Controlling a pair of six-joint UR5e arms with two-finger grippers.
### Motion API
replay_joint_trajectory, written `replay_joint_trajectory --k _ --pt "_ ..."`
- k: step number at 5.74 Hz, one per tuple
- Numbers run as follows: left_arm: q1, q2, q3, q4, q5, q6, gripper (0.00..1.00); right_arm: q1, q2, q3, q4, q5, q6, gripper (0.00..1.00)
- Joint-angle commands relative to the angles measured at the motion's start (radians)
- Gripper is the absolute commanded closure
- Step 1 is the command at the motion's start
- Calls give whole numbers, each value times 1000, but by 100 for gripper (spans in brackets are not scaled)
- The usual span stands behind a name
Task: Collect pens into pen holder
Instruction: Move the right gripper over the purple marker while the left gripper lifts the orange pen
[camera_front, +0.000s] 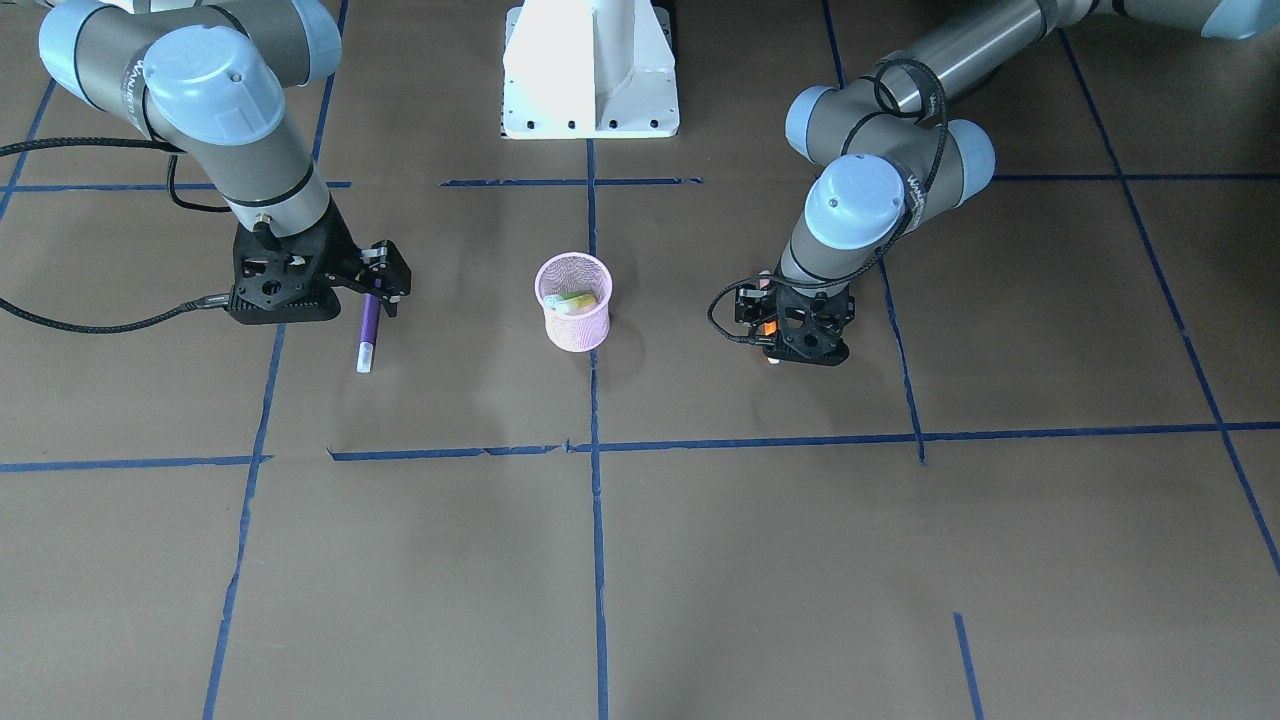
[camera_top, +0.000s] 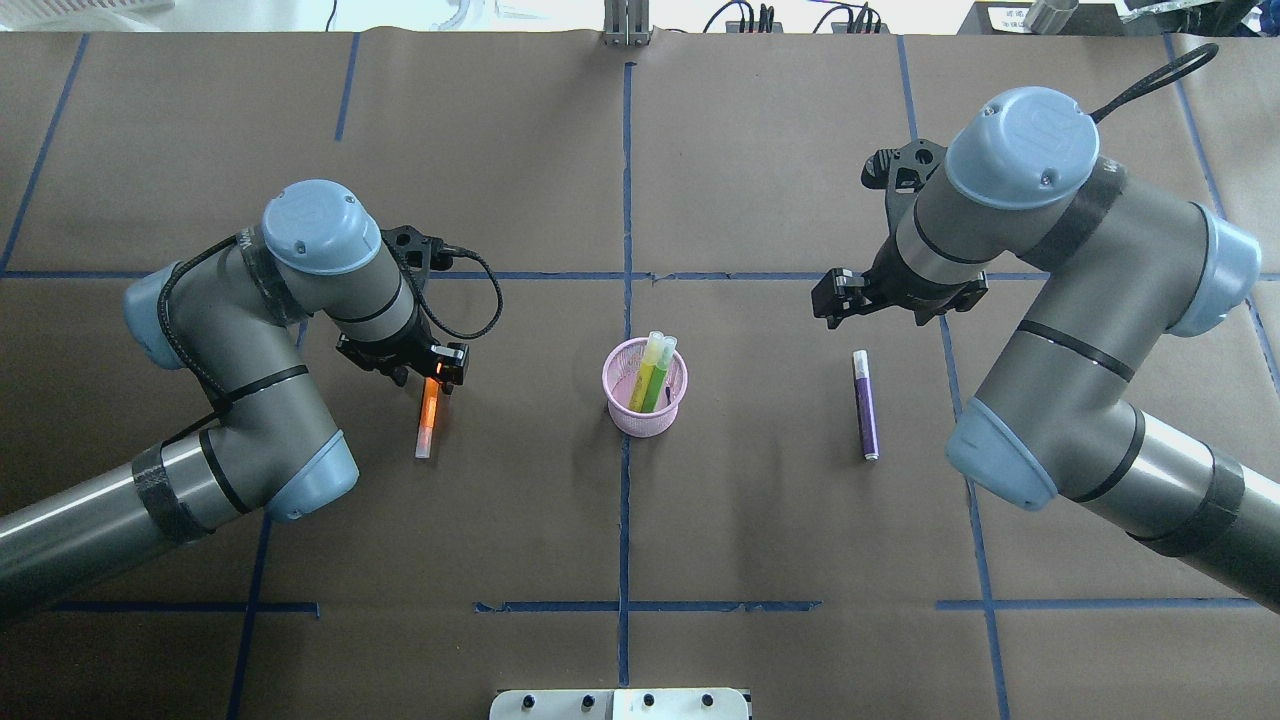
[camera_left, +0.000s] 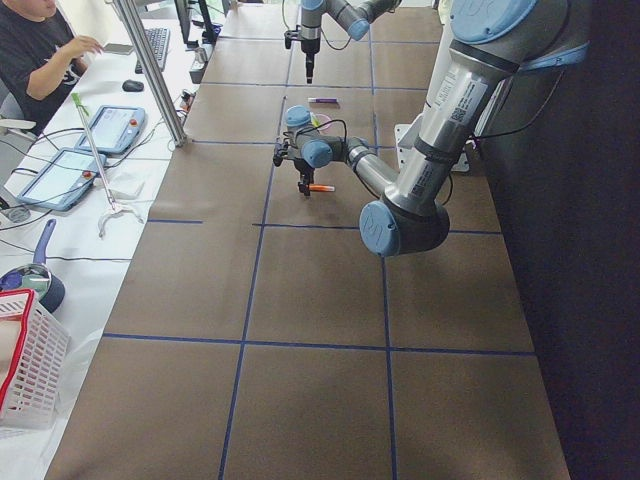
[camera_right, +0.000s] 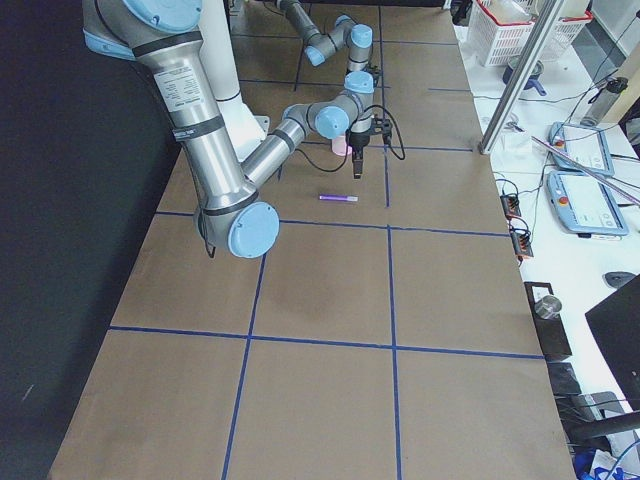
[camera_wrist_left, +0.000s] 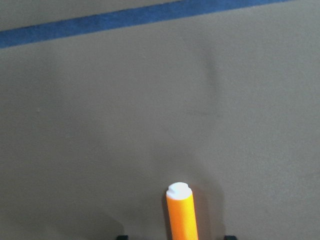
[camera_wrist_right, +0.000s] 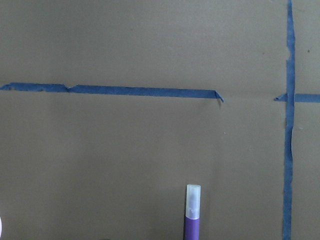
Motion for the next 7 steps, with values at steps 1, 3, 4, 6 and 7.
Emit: replay_joint_trajectory --k 1,3,4,6,7 --pt "0 -2 -4 1 -2 0 66 2 2 0 1 0 1 0" --pt "0 -2 -4 1 -2 2 93 7 3 0 1 0 1 0" --pt "-9 -5 -7 1 -3 3 96 9 -1 -2 -1 0 3 0" --pt "-84 -4 -111 3 0 40 99 7 -4 -41 -7 64 10 0" --pt "-127 -10 -175 -2 0 41 100 6 -7 -90 2 74 12 0"
